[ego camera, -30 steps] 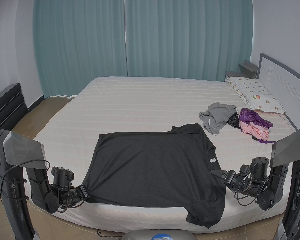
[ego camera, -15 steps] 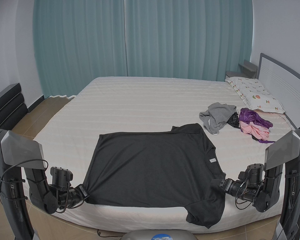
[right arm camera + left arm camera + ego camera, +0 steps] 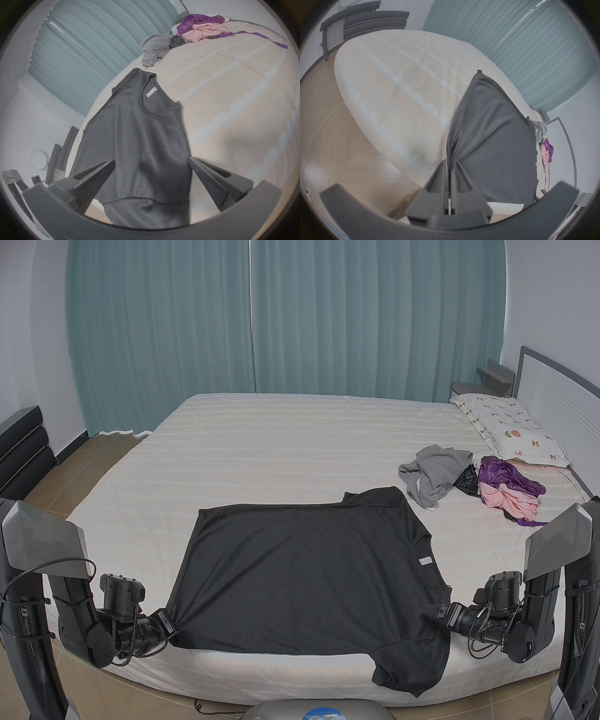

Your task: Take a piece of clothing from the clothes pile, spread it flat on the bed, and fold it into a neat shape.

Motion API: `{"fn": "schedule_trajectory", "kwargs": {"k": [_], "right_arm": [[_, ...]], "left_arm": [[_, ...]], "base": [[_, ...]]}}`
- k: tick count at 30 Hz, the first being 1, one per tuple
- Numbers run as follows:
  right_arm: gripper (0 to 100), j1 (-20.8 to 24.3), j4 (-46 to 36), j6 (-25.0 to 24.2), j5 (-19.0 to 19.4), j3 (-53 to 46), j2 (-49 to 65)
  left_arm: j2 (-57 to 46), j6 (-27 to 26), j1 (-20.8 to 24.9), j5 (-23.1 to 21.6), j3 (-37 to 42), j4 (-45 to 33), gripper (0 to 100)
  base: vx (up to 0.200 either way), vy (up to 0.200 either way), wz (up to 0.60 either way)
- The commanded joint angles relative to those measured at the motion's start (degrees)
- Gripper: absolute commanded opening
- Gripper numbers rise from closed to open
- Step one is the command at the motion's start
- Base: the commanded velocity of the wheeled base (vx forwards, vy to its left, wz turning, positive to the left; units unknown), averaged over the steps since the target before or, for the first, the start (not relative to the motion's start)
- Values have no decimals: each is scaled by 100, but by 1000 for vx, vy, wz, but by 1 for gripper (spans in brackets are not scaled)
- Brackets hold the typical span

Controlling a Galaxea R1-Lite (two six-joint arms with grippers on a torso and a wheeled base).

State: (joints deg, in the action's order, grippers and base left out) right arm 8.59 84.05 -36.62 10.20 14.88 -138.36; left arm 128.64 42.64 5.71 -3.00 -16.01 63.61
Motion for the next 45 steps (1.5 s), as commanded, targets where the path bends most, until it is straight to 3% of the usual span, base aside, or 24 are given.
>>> {"fn": "schedule_trajectory", "kwargs": {"k": [1, 12, 13, 28, 45], "right_arm": [[100, -112, -109, -3, -1, 76, -86], [100, -121, -390, -12, 17, 269, -42], [0, -121, -399, -12, 17, 331, -59], [0, -438, -381, -56, -1, 805, 108], [0, -385, -328, -73, 17, 1737, -173]], "left_arm": [[-58, -2, -105, 10, 1, 2, 0], [-163, -10, -175, 10, 106, -7, 0], [-163, -10, -175, 10, 124, -7, 0], [-119, -2, -149, -8, 142, -7, 0], [-84, 7, -43, -25, 133, -7, 0]], "base": [[0, 0, 0], [0, 0, 0], [0, 0, 0], [0, 0, 0], [0, 0, 0]]}}
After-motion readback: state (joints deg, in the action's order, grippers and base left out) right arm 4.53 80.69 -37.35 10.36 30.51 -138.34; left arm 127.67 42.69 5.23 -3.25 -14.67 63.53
